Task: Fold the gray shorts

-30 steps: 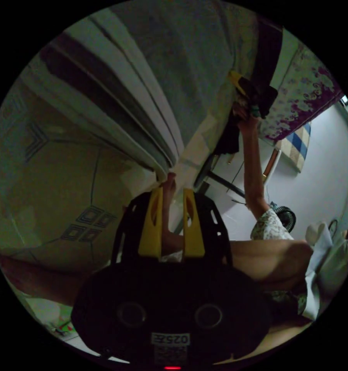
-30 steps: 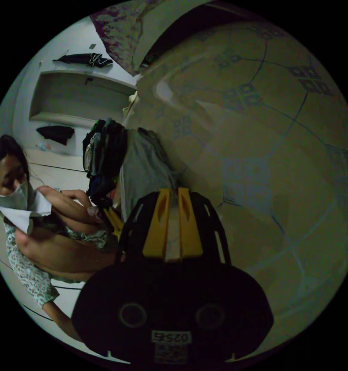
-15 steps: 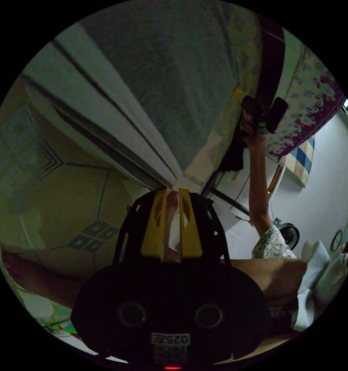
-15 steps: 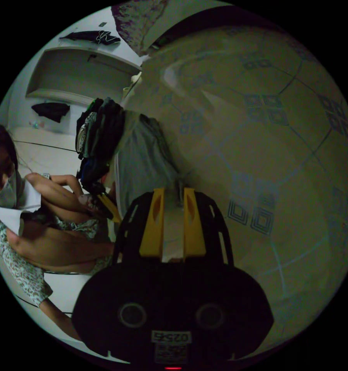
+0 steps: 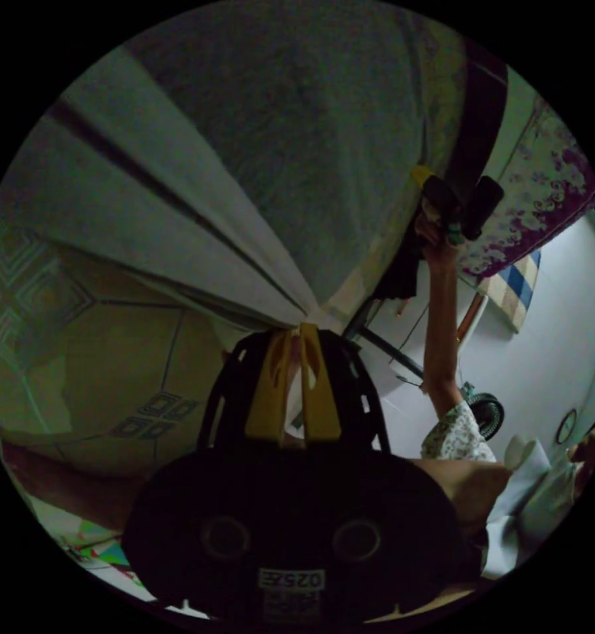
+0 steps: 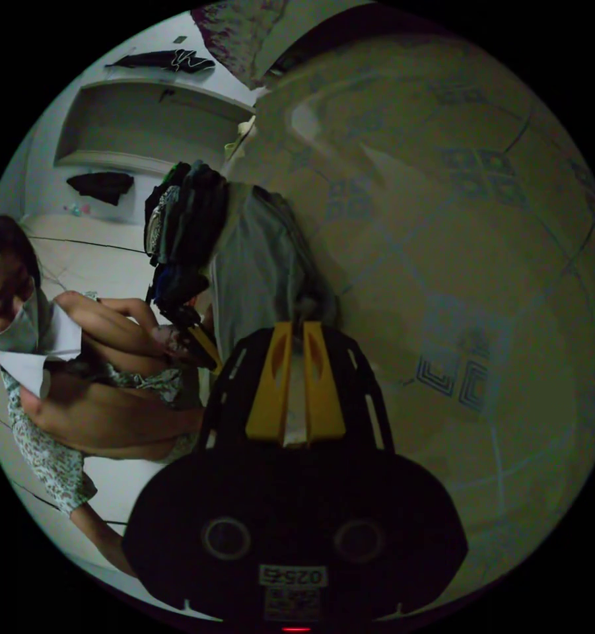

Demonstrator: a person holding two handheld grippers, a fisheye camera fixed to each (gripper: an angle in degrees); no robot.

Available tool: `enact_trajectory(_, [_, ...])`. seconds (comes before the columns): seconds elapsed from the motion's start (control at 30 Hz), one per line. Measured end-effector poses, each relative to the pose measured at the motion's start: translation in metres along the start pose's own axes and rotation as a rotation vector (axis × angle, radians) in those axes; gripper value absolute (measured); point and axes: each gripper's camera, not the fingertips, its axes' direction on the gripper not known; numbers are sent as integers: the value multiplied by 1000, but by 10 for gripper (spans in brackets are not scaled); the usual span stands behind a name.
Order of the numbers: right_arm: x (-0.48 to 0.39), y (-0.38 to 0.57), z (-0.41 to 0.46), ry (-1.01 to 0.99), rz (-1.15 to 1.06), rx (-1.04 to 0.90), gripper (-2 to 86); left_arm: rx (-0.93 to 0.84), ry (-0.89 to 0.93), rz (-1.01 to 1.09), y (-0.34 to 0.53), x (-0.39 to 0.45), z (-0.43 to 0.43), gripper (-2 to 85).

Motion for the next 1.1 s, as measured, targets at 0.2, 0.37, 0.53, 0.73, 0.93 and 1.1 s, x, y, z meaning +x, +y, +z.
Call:
enact_trajectory(0.2, [-2, 11, -15, 76, -16, 1, -5, 15, -194, 179, 22, 32, 4, -10])
enact_trajectory(0.37, [25, 19, -29, 134, 40, -77, -3, 7, -307, 281, 49, 42, 2, -8])
enact_trajectory(0.53, [52, 45, -26, -23, 141, 38, 47, -19, -254, 323, 64, 40, -4, 10])
enact_trajectory(0.73, [43, 151, -30, -219, 332, 493, 153, 6, -166, 369, 114, 37, -78, 69])
enact_trajectory(0.93, [-14, 230, 89, -433, 572, 681, 216, 298, -335, 442, 99, 56, -214, 122])
enact_trajectory(1.1, [-29, 228, 160, -566, 696, 777, 238, 98, -368, 495, 62, 81, -226, 141])
